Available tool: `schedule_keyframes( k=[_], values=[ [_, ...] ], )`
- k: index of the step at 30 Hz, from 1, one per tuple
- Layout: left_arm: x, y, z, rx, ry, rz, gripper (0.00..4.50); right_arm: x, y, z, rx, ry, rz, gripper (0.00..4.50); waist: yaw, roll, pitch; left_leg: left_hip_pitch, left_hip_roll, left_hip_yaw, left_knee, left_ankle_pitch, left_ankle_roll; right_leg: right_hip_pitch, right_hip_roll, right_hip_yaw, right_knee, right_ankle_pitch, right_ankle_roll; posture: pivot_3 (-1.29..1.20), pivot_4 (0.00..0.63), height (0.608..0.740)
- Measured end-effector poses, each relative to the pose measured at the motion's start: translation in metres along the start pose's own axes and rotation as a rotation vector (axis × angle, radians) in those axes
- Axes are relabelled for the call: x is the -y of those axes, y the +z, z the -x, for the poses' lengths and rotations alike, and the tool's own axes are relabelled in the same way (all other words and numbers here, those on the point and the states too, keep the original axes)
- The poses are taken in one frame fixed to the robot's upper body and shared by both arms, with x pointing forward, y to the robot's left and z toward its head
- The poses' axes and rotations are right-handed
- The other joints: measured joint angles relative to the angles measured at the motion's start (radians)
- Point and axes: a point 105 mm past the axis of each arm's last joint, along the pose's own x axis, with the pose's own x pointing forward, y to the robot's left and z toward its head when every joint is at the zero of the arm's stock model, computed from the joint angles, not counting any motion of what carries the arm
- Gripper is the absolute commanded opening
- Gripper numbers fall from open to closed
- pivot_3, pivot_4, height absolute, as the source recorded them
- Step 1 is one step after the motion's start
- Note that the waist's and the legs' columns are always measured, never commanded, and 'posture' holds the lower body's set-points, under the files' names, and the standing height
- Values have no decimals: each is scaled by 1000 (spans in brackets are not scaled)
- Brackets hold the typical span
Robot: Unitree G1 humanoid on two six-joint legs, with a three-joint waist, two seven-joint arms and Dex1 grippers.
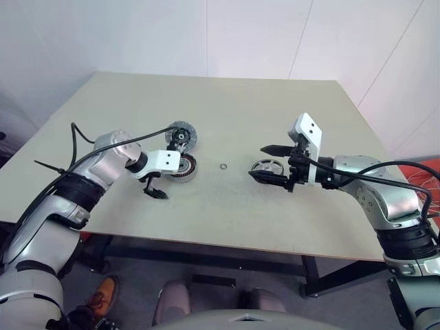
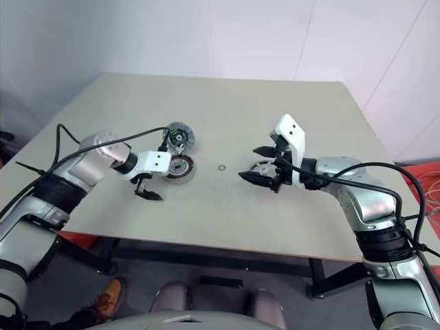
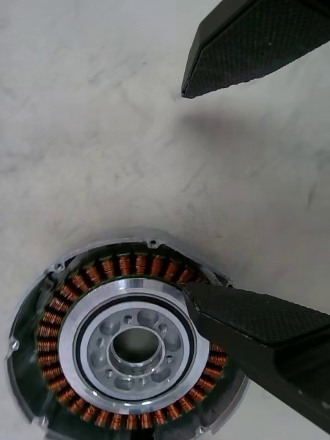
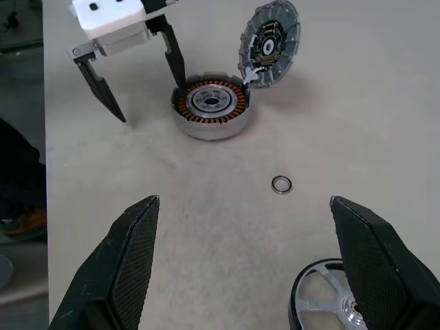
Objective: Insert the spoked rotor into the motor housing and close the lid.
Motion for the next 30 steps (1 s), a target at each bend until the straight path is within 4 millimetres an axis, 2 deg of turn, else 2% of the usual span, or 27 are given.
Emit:
schedule_keyframes(
  k=[2, 5, 17, 30],
  values=[
    [-7, 5, -3, -12, -9, -11, 4500, 1, -2, 1, -8, -9, 9, 4476, 4, 0, 0, 1, 0, 0, 0, 0, 0, 2, 0, 0, 0, 0, 0, 0, 0, 740],
    [-12, 10, -7, -34, -22, -24, 3885, 1, -2, 2, -8, -11, 18, 4500, 18, 1, -1, 2, -1, 0, 0, 1, -1, 2, -2, 0, 1, -1, 2, 0, 0, 740],
    [-17, 8, -8, -98, -31, -69, 106, 4, -4, 2, -23, -30, 27, 4500, 20, 2, -1, 0, -1, 0, -1, 0, 1, 0, -2, 0, 1, -1, 0, 0, 0, 740],
    [-19, 11, -7, -88, -33, -89, 46, 8, -6, 2, -32, -49, 37, 4500, 20, 3, -2, 1, -2, 0, -1, 0, 1, 1, -3, 0, 1, -1, 0, 0, 0, 740]
  ],
)
